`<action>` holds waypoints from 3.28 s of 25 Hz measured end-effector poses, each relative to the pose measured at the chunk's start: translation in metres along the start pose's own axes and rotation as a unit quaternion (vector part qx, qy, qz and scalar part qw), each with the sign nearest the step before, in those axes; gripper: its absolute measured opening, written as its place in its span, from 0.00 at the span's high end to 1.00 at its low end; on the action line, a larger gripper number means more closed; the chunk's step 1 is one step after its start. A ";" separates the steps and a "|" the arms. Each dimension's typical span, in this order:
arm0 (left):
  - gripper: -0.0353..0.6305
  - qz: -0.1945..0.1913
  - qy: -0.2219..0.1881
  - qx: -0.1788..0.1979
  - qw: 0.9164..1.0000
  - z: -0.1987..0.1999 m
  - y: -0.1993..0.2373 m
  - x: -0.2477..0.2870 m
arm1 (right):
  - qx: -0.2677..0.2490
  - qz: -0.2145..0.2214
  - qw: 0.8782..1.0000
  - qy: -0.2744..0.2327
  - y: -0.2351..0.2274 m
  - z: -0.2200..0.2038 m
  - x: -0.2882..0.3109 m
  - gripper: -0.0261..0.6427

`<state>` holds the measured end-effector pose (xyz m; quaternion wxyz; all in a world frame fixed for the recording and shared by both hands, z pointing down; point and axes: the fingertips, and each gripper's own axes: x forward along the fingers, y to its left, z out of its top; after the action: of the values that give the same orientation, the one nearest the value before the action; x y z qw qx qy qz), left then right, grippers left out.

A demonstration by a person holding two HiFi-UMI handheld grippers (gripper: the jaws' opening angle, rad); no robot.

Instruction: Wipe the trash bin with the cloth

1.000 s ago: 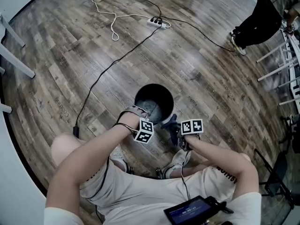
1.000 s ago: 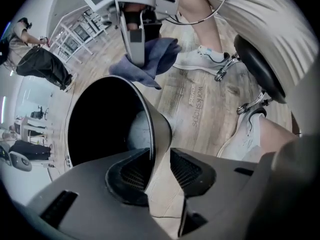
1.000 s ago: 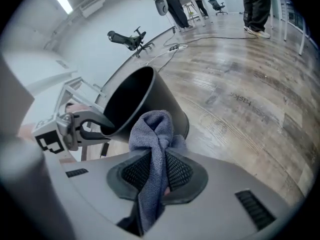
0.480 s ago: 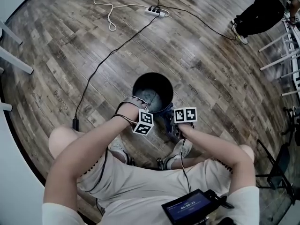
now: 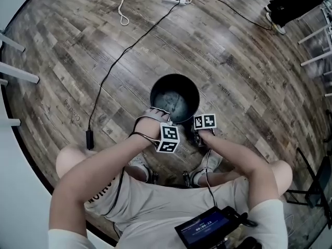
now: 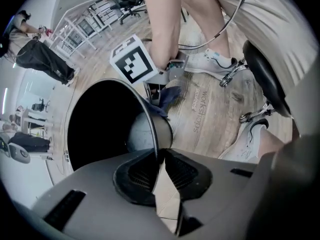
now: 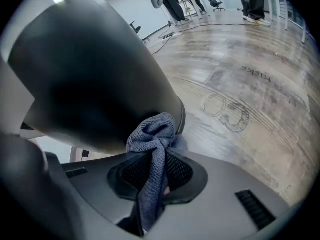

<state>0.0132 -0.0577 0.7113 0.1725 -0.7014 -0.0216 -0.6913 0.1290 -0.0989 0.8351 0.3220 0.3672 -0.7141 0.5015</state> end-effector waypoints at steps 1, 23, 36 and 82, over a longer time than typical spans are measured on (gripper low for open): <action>0.85 0.000 -0.003 -0.002 1.000 0.002 0.001 0.000 | 0.007 -0.005 1.000 0.001 -0.007 -0.002 0.008 0.86; 0.73 -0.004 0.011 0.057 0.998 -0.030 0.003 0.009 | 0.019 -0.006 1.000 0.010 0.018 0.026 -0.111 0.86; 0.86 -0.010 0.000 0.059 0.998 -0.006 -0.017 0.003 | 0.001 0.040 0.999 -0.028 0.077 0.030 -0.118 0.86; 0.81 -0.005 0.020 0.048 0.999 -0.030 -0.005 0.004 | 0.011 0.082 0.996 -0.034 0.100 0.023 -0.142 0.86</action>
<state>-0.0170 -0.0620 0.7162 0.2024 -0.6781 -0.0547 -0.7045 0.1169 -0.0698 0.6628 0.2511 0.3275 -0.7469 0.5214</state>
